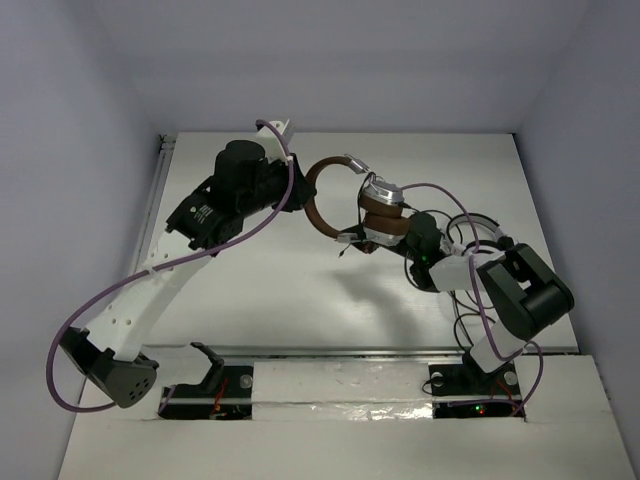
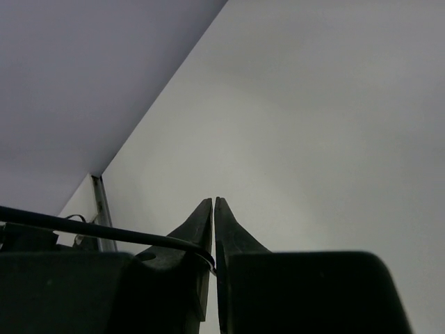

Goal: Wrap the headphones

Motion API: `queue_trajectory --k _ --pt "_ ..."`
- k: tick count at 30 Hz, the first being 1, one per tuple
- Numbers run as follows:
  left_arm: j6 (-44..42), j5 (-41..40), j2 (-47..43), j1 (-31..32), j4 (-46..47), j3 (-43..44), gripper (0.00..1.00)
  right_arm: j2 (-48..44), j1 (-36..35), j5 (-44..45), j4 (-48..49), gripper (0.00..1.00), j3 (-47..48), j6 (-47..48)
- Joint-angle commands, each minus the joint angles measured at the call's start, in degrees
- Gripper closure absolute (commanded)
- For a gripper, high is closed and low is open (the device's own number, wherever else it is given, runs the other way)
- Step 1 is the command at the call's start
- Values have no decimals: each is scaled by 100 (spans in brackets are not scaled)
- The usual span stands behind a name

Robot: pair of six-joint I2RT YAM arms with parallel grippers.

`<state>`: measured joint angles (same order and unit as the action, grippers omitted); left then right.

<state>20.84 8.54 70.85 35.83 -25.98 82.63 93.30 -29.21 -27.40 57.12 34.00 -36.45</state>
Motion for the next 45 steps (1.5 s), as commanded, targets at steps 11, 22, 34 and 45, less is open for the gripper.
queue_trajectory --k 11,22,34,45 --pt "517 104 25 -41 893 482 100 189 38 -178 554 84 -25 -179" --pt "720 -1124 218 -41 1217 465 100 -197 -426 102 186 100 -367 -749" --pt "614 -2989 702 -200 1754 -299 100 -1392 -1876 1096 -386 100 -1299 -1531" --pt "649 -3771 527 -182 1859 -1573 100 -2490 -2159 973 -1431 93 -852 -1857"
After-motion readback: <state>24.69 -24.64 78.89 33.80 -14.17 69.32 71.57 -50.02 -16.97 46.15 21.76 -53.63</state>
